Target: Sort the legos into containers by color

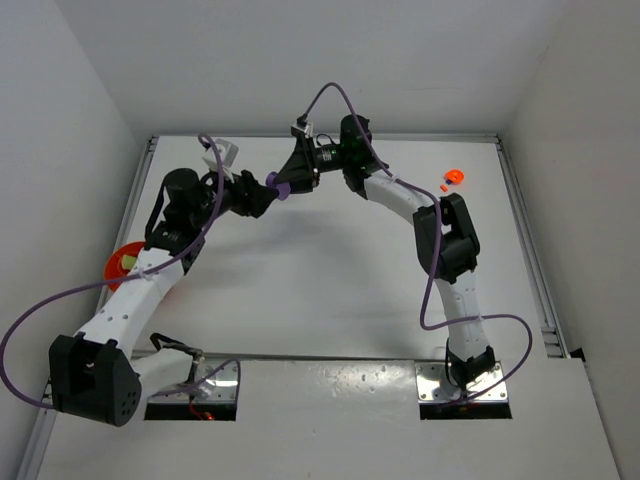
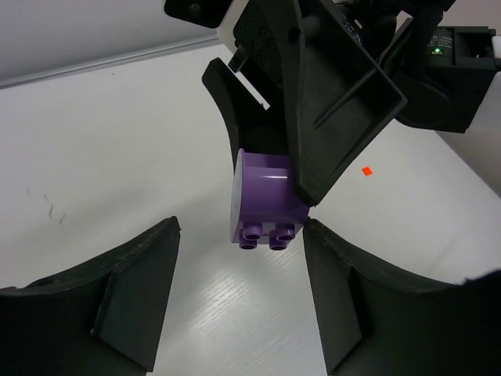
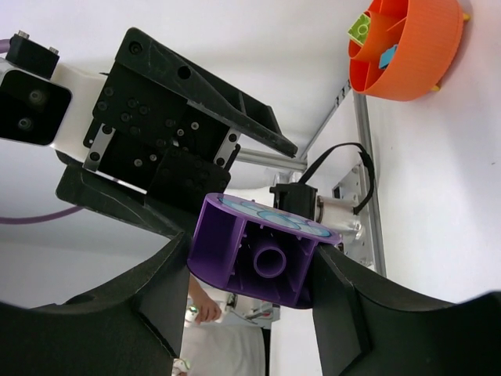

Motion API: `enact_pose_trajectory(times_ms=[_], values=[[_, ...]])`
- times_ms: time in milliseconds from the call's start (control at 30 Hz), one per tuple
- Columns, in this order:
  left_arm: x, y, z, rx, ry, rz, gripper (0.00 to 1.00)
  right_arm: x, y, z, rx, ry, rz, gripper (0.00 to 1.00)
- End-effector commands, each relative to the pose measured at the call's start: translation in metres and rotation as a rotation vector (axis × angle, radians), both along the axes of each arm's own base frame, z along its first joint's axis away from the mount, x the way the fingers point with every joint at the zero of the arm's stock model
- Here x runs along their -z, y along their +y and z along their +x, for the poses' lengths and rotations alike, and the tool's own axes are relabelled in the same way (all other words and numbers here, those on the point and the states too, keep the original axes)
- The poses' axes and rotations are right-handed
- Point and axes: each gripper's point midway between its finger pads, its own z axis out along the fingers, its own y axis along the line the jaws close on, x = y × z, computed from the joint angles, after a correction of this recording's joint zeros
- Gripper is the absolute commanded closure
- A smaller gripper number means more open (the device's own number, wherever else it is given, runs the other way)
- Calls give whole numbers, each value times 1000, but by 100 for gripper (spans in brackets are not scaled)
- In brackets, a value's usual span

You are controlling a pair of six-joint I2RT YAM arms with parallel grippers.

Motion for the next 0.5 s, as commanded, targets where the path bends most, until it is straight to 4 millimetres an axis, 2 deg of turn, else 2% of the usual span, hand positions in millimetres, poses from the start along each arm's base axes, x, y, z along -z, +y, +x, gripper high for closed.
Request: enact_pose_trajectory(times_ms=[0,33,200,300,467], values=[[-30,-10,1,34,-90,-20,31,-15,-2,-8,-31,-53,30,93],[-33,-10,2,34,-101,-22,31,-10,-2,-7,-31,-45,26,93],[-31,-11,4,34,-101,-22,31,-13,-1,-6,-31,-53,30,93],[-38,-12,6,33,-99,-40,32,-11,3,-8,-40,-45,26,93],[-30,-17,11,41,-70,-43,33,-7,4,-6,-31,-36,23,93]])
